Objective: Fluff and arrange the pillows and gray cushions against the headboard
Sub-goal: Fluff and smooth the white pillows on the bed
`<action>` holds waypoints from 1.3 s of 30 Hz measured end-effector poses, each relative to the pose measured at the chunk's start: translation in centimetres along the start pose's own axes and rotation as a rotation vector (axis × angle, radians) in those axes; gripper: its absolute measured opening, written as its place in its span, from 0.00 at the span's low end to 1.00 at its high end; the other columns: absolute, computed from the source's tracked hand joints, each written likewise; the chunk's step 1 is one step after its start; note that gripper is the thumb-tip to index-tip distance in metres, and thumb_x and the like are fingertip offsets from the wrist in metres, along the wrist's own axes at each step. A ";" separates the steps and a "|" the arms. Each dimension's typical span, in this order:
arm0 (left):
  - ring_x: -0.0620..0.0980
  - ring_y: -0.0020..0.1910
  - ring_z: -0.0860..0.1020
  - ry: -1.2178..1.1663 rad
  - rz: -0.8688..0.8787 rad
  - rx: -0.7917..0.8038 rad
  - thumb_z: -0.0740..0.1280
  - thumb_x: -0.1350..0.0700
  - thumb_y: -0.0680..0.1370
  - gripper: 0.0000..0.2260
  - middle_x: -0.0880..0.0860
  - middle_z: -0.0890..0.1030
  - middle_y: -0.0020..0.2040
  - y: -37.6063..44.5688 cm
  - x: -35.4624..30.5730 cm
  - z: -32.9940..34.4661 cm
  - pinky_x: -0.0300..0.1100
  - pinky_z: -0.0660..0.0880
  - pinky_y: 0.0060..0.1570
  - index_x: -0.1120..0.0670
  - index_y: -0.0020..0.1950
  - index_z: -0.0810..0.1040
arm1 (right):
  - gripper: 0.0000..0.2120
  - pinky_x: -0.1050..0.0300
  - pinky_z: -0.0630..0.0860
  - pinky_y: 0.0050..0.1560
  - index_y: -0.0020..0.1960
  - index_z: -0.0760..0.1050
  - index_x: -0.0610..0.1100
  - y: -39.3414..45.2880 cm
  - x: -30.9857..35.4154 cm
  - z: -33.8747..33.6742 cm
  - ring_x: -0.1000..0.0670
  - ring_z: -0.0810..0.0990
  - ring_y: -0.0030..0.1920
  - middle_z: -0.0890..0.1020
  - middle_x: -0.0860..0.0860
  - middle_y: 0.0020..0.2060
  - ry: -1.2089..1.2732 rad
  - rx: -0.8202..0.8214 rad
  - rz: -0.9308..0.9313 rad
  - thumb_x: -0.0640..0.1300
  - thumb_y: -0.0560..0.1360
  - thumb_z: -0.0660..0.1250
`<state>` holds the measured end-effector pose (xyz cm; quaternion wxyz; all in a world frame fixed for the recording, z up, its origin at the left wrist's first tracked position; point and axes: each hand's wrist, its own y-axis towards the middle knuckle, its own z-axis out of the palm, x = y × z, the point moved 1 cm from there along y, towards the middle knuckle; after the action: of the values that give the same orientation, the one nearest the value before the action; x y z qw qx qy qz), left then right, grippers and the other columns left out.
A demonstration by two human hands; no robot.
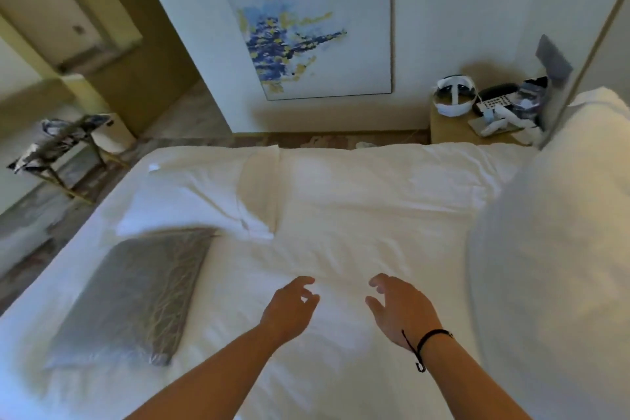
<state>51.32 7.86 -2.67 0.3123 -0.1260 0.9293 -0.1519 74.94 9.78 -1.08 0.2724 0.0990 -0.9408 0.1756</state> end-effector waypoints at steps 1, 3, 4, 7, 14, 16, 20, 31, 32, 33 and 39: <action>0.40 0.48 0.80 -0.018 -0.025 -0.039 0.66 0.47 0.79 0.15 0.41 0.80 0.49 -0.3 2.0 -1.6 0.39 0.77 0.52 0.44 0.65 0.75 | 0.17 0.56 0.73 0.57 0.67 0.68 0.54 1.0 1.8 0.9 0.52 0.77 0.58 0.78 0.56 0.60 0.001 0.023 -0.013 0.55 0.80 0.58; 0.37 0.45 0.79 -0.062 -0.079 -0.101 0.65 0.47 0.78 0.14 0.39 0.80 0.49 -0.8 6.0 -4.4 0.36 0.77 0.47 0.42 0.64 0.75 | 0.16 0.58 0.72 0.57 0.67 0.68 0.54 2.7 5.4 2.9 0.52 0.76 0.59 0.78 0.57 0.60 0.008 0.062 -0.034 0.54 0.80 0.58; 0.38 0.46 0.79 -0.083 -0.107 -0.126 0.65 0.47 0.78 0.14 0.39 0.80 0.49 -1.1 8.0 -5.6 0.38 0.79 0.47 0.40 0.64 0.74 | 0.16 0.58 0.71 0.57 0.67 0.68 0.54 3.5 7.2 3.9 0.53 0.76 0.59 0.78 0.57 0.60 0.012 0.076 -0.044 0.54 0.80 0.58; 0.41 0.48 0.80 -0.115 -0.176 -0.176 0.65 0.47 0.79 0.13 0.40 0.80 0.52 -1.3 14.2 -8.6 0.45 0.80 0.50 0.39 0.63 0.74 | 0.16 0.60 0.71 0.58 0.67 0.67 0.55 5.6 12.5 7.5 0.54 0.76 0.60 0.77 0.58 0.61 0.016 0.112 -0.069 0.53 0.80 0.58; 0.43 0.53 0.77 -0.138 -0.203 -0.190 0.64 0.47 0.80 0.16 0.45 0.77 0.63 4.4 29.0 -14.9 0.45 0.76 0.57 0.43 0.68 0.72 | 0.21 0.57 0.71 0.62 0.72 0.60 0.55 11.9 22.9 17.4 0.52 0.74 0.63 0.74 0.56 0.65 -0.104 0.184 -0.066 0.50 0.80 0.58; 0.48 0.59 0.77 -0.116 -0.232 -0.188 0.63 0.46 0.79 0.17 0.46 0.77 0.66 7.1 33.3 -17.0 0.47 0.75 0.59 0.42 0.69 0.71 | 0.22 0.57 0.71 0.62 0.73 0.59 0.55 14.6 25.9 20.2 0.51 0.73 0.64 0.73 0.55 0.66 -0.138 0.212 -0.047 0.50 0.80 0.58; 0.51 0.63 0.75 -0.031 -0.260 -0.226 0.62 0.48 0.78 0.19 0.48 0.76 0.66 13.4 40.2 -21.3 0.52 0.74 0.61 0.45 0.69 0.72 | 0.24 0.56 0.72 0.60 0.74 0.57 0.55 20.6 30.7 24.4 0.51 0.74 0.62 0.72 0.54 0.66 -0.196 0.208 -0.054 0.49 0.80 0.58; 0.50 0.80 0.45 0.305 -0.174 -0.279 0.49 0.33 0.79 0.31 0.46 0.49 0.82 30.0 54.8 -20.6 0.55 0.41 0.78 0.44 0.80 0.52 | 0.31 0.49 0.62 0.71 0.77 0.52 0.51 40.2 34.2 33.9 0.46 0.59 0.75 0.54 0.48 0.78 -0.563 0.148 -0.231 0.51 0.78 0.62; 0.49 0.80 0.44 0.333 -0.159 -0.327 0.46 0.32 0.79 0.31 0.45 0.49 0.81 31.0 55.9 -19.6 0.54 0.40 0.77 0.43 0.80 0.52 | 0.32 0.48 0.60 0.73 0.77 0.51 0.51 42.4 34.2 35.2 0.46 0.56 0.76 0.53 0.48 0.78 -0.594 0.126 -0.249 0.51 0.78 0.62; 0.49 0.80 0.44 0.361 -0.147 -0.383 0.44 0.31 0.79 0.32 0.45 0.49 0.81 31.7 56.9 -18.4 0.53 0.38 0.77 0.42 0.80 0.52 | 0.33 0.47 0.58 0.74 0.77 0.51 0.50 44.5 34.1 36.5 0.46 0.54 0.77 0.51 0.48 0.79 -0.623 0.104 -0.263 0.51 0.78 0.62; 0.53 0.80 0.51 0.408 -0.064 -0.563 0.49 0.34 0.80 0.30 0.49 0.56 0.81 35.0 59.8 -13.7 0.53 0.40 0.77 0.46 0.79 0.57 | 0.39 0.36 0.52 0.74 0.78 0.45 0.47 54.4 31.8 42.7 0.44 0.47 0.78 0.46 0.48 0.78 -0.860 -0.064 -0.261 0.45 0.74 0.63</action>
<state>-8.28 23.22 -37.36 0.0684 -0.2033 0.9736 0.0784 12.74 40.49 -32.51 -0.1205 0.2724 -0.9531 0.0533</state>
